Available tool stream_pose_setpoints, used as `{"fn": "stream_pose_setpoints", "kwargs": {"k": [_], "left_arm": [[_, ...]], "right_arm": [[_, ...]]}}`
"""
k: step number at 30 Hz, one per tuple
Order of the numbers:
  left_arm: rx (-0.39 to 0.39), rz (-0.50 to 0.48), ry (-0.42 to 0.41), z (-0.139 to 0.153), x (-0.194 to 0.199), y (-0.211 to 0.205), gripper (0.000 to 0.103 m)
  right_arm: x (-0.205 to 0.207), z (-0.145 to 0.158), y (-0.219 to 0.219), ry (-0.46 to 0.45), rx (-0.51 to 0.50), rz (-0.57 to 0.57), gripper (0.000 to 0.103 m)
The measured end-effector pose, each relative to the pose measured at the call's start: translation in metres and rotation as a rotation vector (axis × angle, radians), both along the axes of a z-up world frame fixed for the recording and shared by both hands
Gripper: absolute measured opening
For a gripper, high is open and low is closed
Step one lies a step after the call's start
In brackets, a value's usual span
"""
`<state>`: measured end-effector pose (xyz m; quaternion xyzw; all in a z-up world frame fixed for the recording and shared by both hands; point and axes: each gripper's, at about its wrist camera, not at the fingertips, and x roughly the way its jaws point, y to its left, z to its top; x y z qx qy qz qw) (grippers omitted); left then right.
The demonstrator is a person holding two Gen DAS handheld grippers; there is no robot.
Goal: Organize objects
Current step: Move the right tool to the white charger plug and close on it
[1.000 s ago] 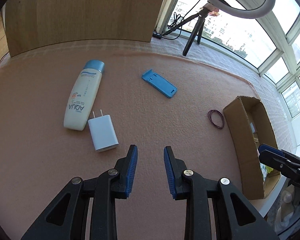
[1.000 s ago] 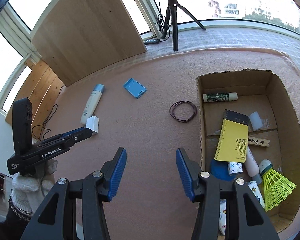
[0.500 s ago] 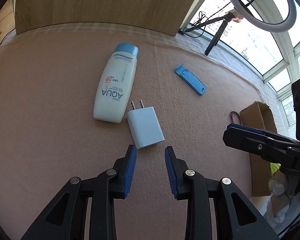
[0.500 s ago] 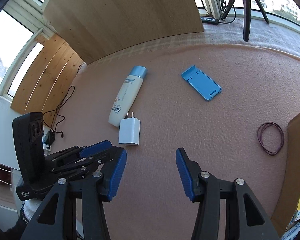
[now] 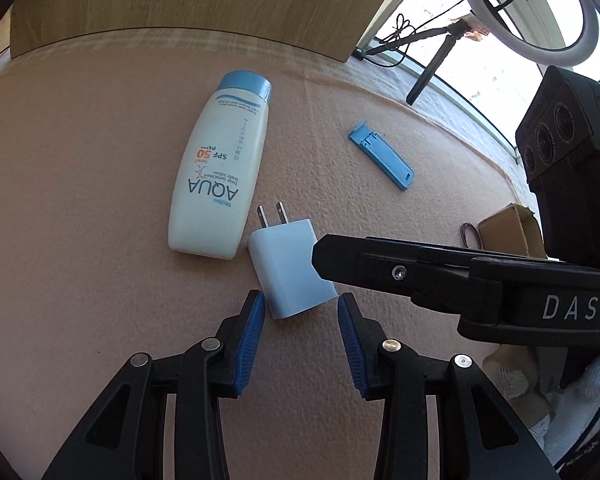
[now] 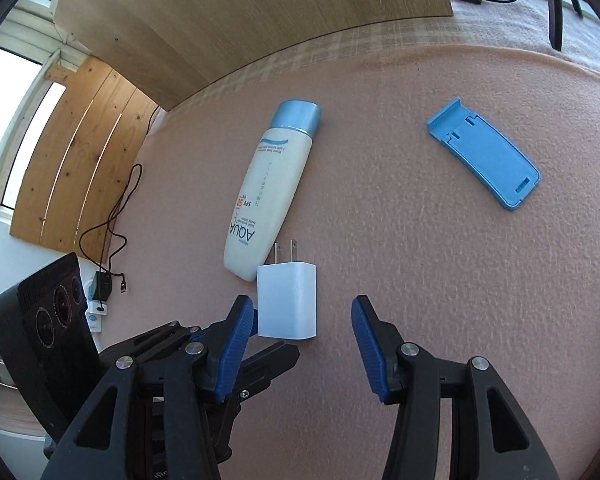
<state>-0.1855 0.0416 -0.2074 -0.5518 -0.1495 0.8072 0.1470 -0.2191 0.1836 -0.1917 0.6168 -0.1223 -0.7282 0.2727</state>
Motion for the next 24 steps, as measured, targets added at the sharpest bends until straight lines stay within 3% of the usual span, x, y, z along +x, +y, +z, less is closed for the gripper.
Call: {"fn": "stream_pose_setpoints", "kwargs": {"k": [6, 11, 24], "left_arm": [[0.008, -0.023, 0.010, -0.003, -0.005, 0.005, 0.041], [0.006, -0.032, 0.016, -0.004, -0.004, 0.008, 0.041], [-0.023, -0.061, 0.047, 0.008, 0.009, 0.024, 0.040]], "right_arm": [[-0.006, -0.011, -0.007, -0.025, 0.002, -0.002, 0.046], [-0.006, -0.017, -0.008, -0.048, -0.015, -0.002, 0.031], [0.012, -0.006, 0.002, -0.022, -0.017, -0.019, 0.028]]}}
